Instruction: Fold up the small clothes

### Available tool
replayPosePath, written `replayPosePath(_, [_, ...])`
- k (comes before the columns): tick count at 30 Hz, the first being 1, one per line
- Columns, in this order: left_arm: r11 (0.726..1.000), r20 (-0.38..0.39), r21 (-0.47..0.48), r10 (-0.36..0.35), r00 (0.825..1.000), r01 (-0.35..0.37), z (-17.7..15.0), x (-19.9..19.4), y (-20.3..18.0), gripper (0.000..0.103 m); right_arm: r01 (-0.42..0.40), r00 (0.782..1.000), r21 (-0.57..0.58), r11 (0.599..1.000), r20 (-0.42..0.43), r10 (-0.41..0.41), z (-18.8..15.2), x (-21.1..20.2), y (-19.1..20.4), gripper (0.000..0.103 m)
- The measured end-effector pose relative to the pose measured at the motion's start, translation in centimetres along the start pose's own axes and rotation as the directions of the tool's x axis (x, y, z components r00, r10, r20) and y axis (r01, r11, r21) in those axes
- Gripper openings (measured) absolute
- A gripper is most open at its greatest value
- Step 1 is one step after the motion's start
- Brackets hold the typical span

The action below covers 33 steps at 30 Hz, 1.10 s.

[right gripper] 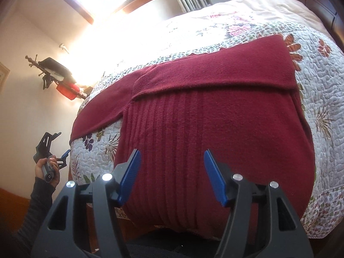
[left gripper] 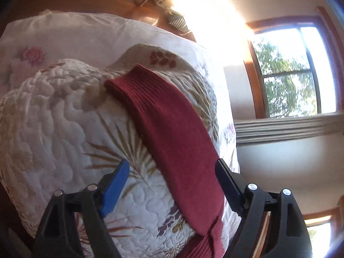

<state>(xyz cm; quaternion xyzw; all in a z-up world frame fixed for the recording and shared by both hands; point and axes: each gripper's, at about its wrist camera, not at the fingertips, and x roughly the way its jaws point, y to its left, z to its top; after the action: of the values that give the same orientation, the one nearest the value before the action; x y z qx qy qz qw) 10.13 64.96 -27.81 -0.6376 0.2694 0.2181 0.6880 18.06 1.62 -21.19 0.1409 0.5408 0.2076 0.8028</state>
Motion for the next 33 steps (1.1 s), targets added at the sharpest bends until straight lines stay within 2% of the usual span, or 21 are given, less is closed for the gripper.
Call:
replayPosePath(5, [0.999,0.039,-0.044,0.005,0.999,-0.003,3.0,1.6,0.9,0.087,0.001,1.000,-0.013,1.000,0.007,0.000,0.0,-0.4,1.1,0.062])
replayPosePath(7, [0.999,0.057,-0.033,0.030,0.998,-0.028,4.0,2.0,0.7,0.084,0.011,1.000,-0.002,1.000,0.016,-0.011,-0.1,-0.8,0.7,0.063])
replayPosePath(8, [0.998,0.068,-0.035,0.057,0.996,-0.054,4.5,2.0,0.8,0.080,0.017,1.000,0.008,1.000,0.020,-0.017,-0.2,-1.0,0.5,0.063])
replayPosePath(9, [0.995,0.070,-0.032,0.091,0.993,-0.089,4.9,2.2,0.7,0.059,0.022,0.999,0.021,1.000,0.024,-0.022,-0.3,-1.2,0.2,0.063])
replayPosePath(12, [0.989,0.054,-0.010,0.151,0.987,-0.150,5.6,3.0,0.7,0.021,0.035,0.999,0.062,0.997,0.037,-0.038,-0.7,-1.8,-0.9,0.063])
replayPosePath(13, [0.987,0.060,0.000,0.158,0.986,-0.159,5.6,2.8,0.8,0.012,0.039,0.998,0.073,0.997,0.042,-0.042,-0.8,-2.0,-1.3,0.063])
replayPosePath(17, [0.989,0.101,0.047,0.132,0.986,-0.138,4.9,1.3,-1.5,0.008,0.041,0.997,0.113,0.993,0.063,-0.048,-1.0,-2.7,-2.3,0.063])
replayPosePath(19, [0.987,0.114,0.129,0.081,0.990,-0.095,3.7,0.0,-4.9,0.008,0.039,0.996,0.123,0.992,0.072,-0.049,-1.0,-3.0,-2.8,0.063])
replayPosePath(21, [0.969,0.118,0.245,0.014,0.993,-0.043,2.1,-1.4,-9.4,0.008,0.035,0.995,0.125,0.992,0.083,-0.046,-0.9,-3.2,-3.0,0.063])
replayPosePath(23, [0.933,0.085,0.360,-0.054,0.995,0.020,-0.4,-2.2,-14.3,0.008,0.030,0.995,0.126,0.992,0.087,-0.041,-0.7,-3.2,-3.3,0.063])
replayPosePath(24, [0.901,0.065,0.432,-0.082,0.995,0.046,-2.3,-2.5,-17.0,0.008,0.024,0.996,0.128,0.991,0.088,-0.035,-0.6,-3.1,-3.4,0.063])
replayPosePath(28, [0.745,-0.054,0.649,-0.155,0.986,0.153,-11.1,-1.9,-25.7,0.008,-0.007,0.996,0.143,0.990,0.087,-0.005,0.2,-2.8,-4.0,0.063])
replayPosePath(31, [0.624,-0.146,0.754,-0.147,0.978,0.206,-18.3,0.4,-29.9,0.008,-0.015,0.994,0.134,0.991,0.106,0.001,1.1,-3.1,-4.3,0.064])
replayPosePath(33, [0.563,-0.199,0.795,-0.110,0.974,0.226,-22.8,2.8,-31.7,0.008,-0.026,0.993,0.138,0.990,0.116,0.010,1.6,-3.4,-4.8,0.064])
